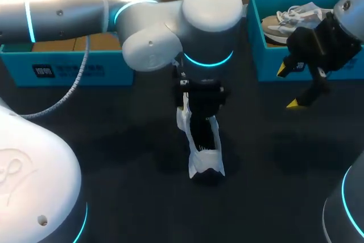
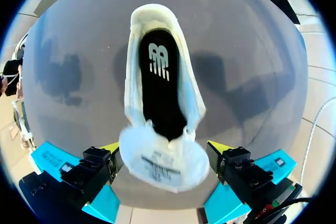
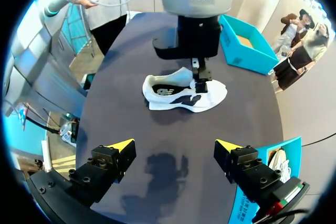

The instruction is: Take the shoe out of the shoebox, open the shoe tongue, remove and reinsert the insole, then place the shoe into the shoebox

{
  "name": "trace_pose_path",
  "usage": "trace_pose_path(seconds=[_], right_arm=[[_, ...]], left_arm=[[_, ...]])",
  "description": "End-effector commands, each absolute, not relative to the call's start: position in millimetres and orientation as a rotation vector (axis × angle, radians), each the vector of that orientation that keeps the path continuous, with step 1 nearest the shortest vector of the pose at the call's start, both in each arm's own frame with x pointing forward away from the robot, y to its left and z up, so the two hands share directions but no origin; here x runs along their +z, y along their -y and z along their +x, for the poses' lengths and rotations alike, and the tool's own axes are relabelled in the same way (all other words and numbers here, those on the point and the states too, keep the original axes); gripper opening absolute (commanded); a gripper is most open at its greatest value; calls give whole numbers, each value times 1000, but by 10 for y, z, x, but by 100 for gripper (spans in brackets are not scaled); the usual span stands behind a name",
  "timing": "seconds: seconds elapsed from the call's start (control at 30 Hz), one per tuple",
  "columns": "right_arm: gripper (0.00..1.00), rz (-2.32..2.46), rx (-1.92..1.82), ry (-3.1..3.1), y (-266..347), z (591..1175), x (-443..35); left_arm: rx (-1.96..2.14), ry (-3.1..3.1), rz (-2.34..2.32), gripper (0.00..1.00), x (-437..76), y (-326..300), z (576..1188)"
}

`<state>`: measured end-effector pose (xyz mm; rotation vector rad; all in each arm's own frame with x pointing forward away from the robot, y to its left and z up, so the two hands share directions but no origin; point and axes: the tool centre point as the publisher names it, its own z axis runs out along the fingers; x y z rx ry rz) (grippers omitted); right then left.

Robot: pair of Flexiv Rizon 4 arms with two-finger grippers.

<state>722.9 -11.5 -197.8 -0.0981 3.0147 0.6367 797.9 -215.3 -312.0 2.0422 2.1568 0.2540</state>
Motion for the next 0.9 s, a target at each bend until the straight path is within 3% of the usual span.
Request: trace_pose_path(seconds=[0.03, 0.27, 0.33, 0.4, 0.47, 0.53, 0.9], right_arm=[[100, -97, 633, -3017, 110, 7235, -1982], [100, -97, 633, -3017, 110, 7235, -1982], [100, -97, 633, -3017, 110, 7235, -1982], [100, -97, 633, -3017, 110, 7235, -1982], [100, -97, 633, -3017, 110, 7235, -1982], [100, -97, 633, -3017, 110, 7235, -1982], [100, -97, 633, -3017, 110, 7235, -1982]], left_arm=[[235, -2152, 2030, 100, -2944, 2025, 8068], [237, -2151, 2018, 98, -2960, 2026, 8215], [251, -2153, 2022, 77, -3000, 2037, 8217], [259, -2148, 2030, 75, -3029, 2044, 8207], [247, -2147, 2038, 56, -3058, 2054, 8194], [248, -2140, 2053, 49, -3106, 2061, 8175], [209, -2134, 2072, 41, -3229, 2071, 8081]])
